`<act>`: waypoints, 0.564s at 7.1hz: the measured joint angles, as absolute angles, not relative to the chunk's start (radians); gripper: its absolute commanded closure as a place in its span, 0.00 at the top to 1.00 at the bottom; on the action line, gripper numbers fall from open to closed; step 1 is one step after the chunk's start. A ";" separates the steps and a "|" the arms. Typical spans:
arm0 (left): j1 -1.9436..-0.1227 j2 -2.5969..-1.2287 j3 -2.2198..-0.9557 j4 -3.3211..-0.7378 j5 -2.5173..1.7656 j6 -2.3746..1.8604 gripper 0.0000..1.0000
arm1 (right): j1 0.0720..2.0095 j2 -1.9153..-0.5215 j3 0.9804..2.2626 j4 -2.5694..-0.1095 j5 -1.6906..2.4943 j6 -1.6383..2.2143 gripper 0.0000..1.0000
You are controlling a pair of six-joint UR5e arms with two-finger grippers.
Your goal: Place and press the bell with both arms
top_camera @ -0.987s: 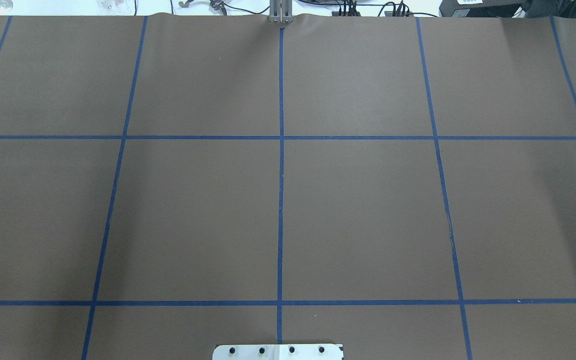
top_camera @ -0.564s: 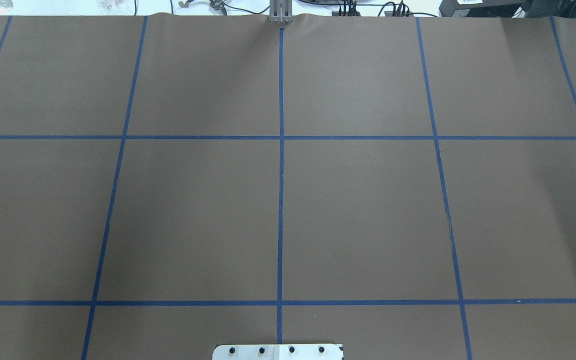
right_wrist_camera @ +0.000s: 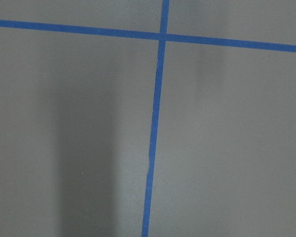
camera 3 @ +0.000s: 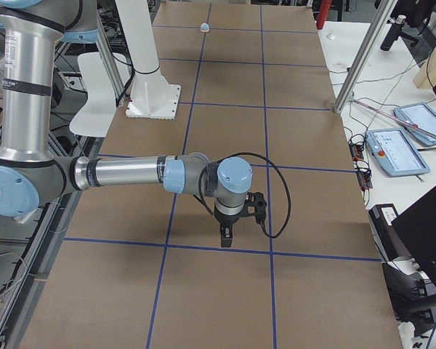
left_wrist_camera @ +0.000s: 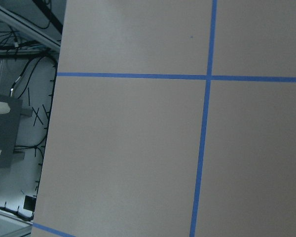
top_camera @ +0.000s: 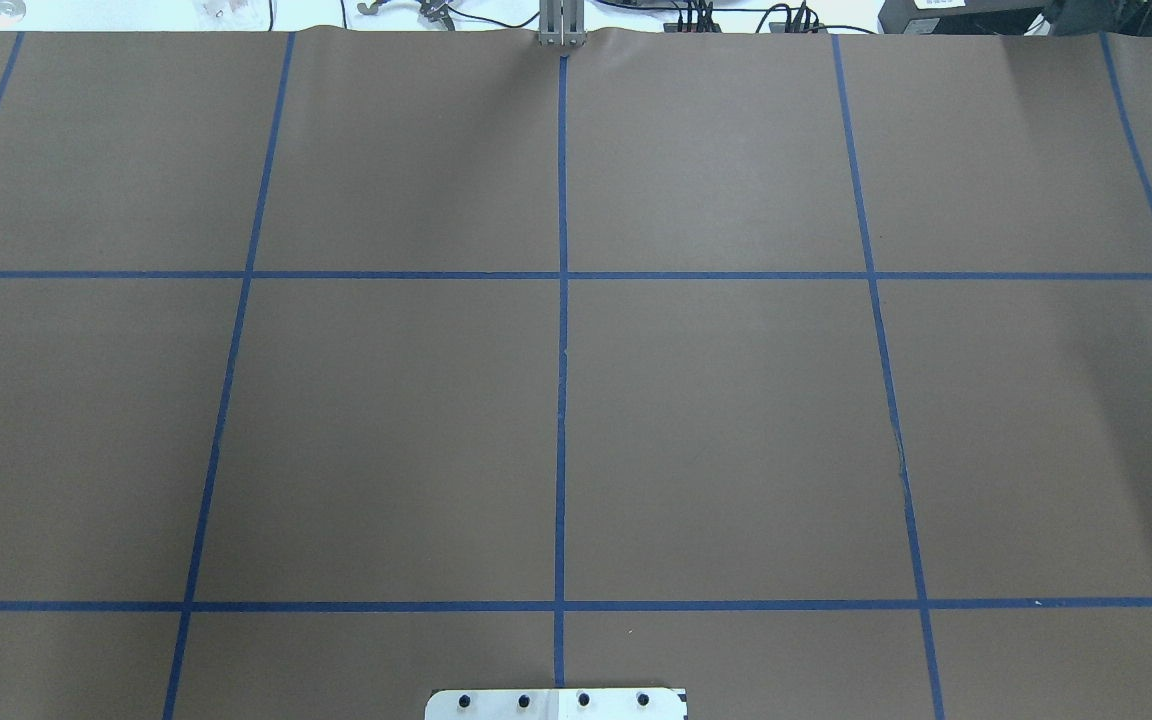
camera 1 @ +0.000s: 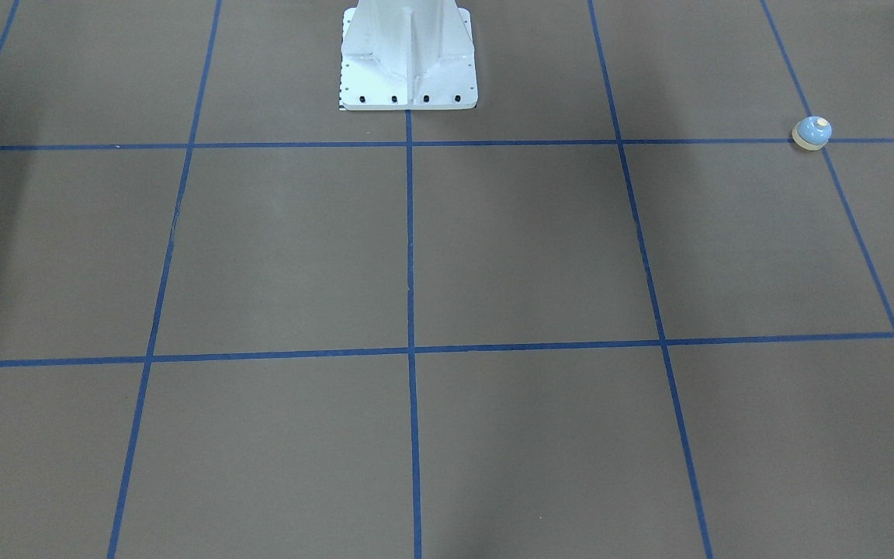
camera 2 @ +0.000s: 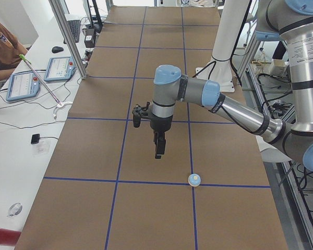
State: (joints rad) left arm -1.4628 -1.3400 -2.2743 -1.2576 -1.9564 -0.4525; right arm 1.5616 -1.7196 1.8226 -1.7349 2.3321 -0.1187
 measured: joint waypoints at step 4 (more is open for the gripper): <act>-1.162 -1.282 -2.347 -1.178 -1.786 -1.250 1.00 | 1.562 -1.720 1.841 -1.735 2.333 -0.118 1.00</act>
